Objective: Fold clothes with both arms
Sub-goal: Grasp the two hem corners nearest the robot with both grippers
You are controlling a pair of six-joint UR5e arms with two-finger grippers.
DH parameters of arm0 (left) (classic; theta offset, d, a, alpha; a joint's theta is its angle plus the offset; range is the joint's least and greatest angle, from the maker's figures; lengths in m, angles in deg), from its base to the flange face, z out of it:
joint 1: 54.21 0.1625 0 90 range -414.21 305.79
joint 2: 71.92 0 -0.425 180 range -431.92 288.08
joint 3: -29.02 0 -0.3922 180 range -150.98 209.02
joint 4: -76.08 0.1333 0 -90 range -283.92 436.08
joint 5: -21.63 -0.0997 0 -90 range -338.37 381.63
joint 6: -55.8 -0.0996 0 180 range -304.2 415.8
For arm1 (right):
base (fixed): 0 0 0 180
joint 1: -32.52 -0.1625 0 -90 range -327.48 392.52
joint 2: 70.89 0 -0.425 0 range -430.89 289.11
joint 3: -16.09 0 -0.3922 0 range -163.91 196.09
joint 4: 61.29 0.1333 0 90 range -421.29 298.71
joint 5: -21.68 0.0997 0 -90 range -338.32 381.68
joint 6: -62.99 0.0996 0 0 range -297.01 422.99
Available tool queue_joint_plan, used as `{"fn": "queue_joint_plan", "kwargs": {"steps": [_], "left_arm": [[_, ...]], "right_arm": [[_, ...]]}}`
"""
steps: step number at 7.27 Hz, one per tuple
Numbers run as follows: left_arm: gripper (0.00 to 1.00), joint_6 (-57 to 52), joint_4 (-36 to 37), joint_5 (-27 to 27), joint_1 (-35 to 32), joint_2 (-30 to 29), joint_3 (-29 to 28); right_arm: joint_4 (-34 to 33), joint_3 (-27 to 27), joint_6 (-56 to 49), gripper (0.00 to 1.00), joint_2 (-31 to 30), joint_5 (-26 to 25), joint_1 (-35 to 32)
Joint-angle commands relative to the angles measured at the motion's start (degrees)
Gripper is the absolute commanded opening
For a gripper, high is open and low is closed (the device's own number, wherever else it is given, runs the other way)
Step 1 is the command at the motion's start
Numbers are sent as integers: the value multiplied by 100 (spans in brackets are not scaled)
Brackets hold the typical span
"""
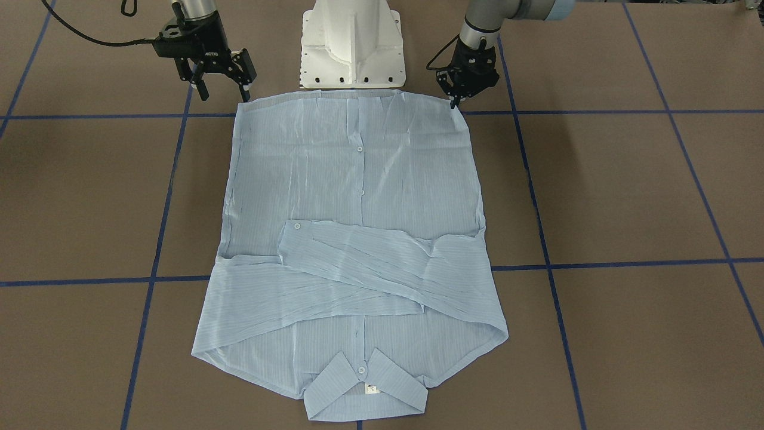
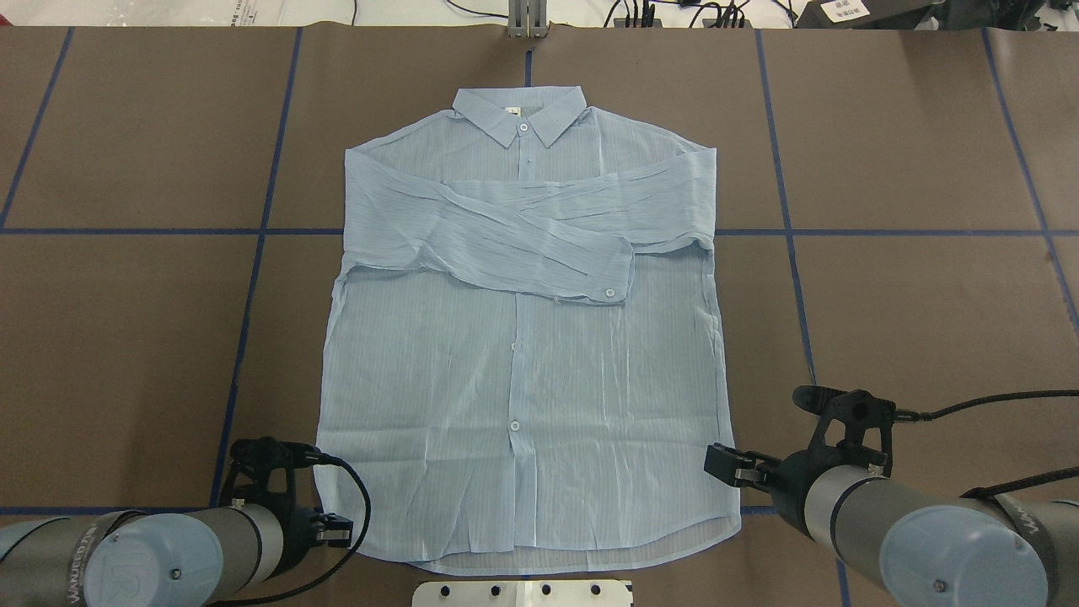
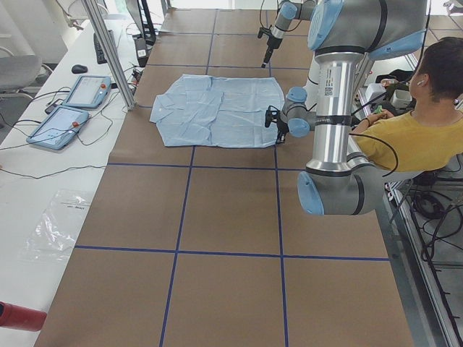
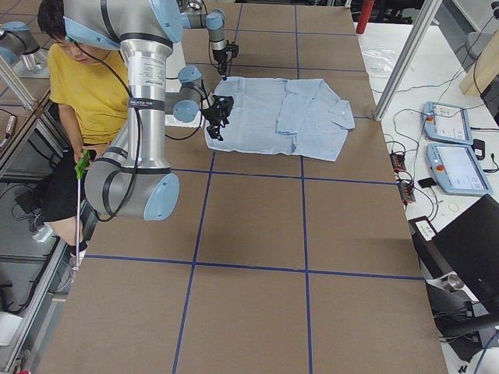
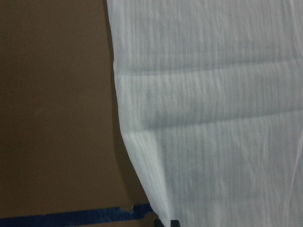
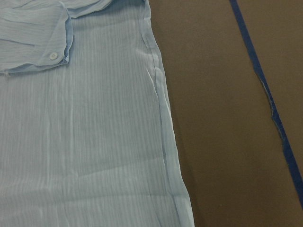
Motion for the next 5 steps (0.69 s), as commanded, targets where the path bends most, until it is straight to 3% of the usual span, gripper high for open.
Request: {"fn": "queue_joint_plan", "kwargs": {"steps": [1, 3, 4, 5], "left_arm": [[0, 0, 0, -36, -5, -14, 119], [0, -9, -9, -96, -14, -49, 330], [0, -9, -9, -123, -14, -49, 401], [0, -17, -9, -158, -14, -40, 402]], "right_arm": [[135, -93, 129, 100, -150, -123, 61], [204, -198, 489, 98, -309, -343, 324], [475, -356, 778, 92, -335, -648, 534], [512, -488, 981, 78, -335, -938, 736]]}}
